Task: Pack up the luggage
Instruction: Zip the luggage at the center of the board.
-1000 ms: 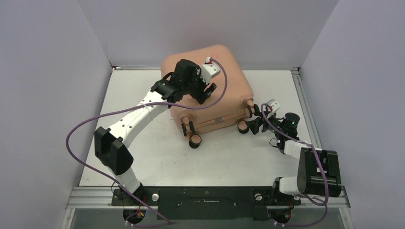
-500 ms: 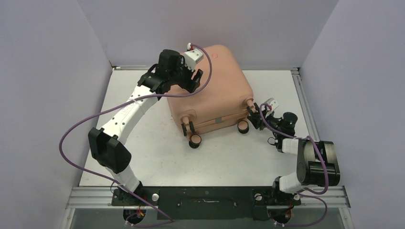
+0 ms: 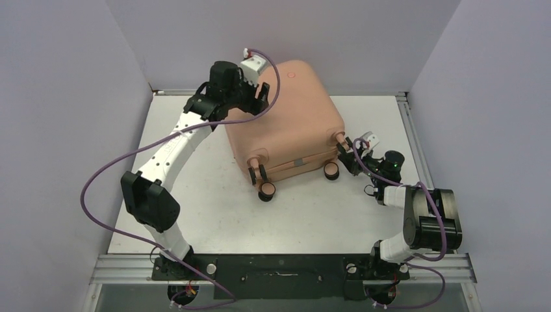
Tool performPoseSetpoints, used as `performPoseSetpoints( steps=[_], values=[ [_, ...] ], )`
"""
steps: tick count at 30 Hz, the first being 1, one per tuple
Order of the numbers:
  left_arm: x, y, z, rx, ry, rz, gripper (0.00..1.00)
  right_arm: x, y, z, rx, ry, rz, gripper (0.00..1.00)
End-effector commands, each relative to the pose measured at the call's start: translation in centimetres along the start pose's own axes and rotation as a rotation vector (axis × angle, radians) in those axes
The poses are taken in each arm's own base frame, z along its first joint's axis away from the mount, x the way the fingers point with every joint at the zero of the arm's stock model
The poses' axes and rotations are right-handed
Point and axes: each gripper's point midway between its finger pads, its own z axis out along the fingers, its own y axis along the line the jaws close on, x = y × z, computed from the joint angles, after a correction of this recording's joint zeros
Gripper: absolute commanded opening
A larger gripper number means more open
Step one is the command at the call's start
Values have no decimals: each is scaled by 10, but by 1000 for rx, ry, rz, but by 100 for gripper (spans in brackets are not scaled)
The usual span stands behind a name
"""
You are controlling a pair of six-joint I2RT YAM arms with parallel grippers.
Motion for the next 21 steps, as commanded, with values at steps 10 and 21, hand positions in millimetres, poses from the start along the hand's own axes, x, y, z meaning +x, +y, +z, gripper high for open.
performPoseSetpoints(
  steps=[10,21],
  values=[
    [-95,96,47,-103,-317,-273,64,-35,-34,-5,-2,-62,85,5],
    [-119,-10,76,244,-299,-221,61,-30,-36,-8,-48,7,-5,35]
  ],
)
